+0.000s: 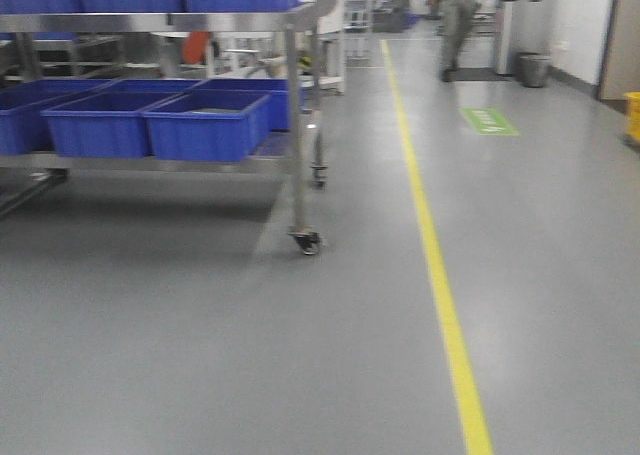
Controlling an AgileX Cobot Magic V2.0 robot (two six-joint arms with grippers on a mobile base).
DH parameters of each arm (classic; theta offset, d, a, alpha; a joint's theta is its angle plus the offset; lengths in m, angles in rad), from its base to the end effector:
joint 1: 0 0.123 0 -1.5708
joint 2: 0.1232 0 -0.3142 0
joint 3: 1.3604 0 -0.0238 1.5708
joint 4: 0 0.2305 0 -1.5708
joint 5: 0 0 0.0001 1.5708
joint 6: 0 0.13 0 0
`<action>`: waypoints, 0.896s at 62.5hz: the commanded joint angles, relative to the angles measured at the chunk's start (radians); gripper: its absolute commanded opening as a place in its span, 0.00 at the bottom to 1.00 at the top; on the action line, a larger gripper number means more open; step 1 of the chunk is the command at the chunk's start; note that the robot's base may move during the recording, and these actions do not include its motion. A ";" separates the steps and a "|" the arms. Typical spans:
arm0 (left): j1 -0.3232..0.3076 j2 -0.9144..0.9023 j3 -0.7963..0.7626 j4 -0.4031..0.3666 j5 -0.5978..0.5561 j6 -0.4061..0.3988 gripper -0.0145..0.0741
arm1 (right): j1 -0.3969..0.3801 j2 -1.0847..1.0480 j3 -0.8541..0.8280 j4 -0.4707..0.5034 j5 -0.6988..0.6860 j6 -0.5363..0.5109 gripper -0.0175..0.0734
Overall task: Pick and sort blue part to right shelf
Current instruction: 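Drive the base away from the table along the aisle, then turn and drive the base up to the rack of blue bins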
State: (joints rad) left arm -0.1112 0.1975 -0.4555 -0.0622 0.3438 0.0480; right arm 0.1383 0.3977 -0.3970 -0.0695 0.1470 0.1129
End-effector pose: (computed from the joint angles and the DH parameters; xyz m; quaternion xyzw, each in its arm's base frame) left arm 0.0401 -0.0072 0.3226 0.0429 0.7051 -0.0505 0.7060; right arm 0.0842 0.0104 0.3151 -0.0308 0.7274 0.0588 0.6830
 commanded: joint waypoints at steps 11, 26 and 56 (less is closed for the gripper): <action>-0.003 0.020 -0.031 -0.003 -0.096 -0.001 0.54 | -0.005 0.004 -0.033 -0.011 -0.093 -0.002 0.60; -0.003 0.020 -0.031 -0.003 -0.096 -0.001 0.54 | -0.005 0.007 -0.033 -0.011 -0.093 -0.002 0.60; -0.003 0.020 -0.031 -0.003 -0.096 -0.001 0.54 | -0.005 0.007 -0.033 -0.011 -0.093 -0.002 0.60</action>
State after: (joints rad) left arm -0.1112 0.1995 -0.4555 -0.0617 0.3438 0.0480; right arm 0.1383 0.3977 -0.3970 -0.0700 0.1470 0.1129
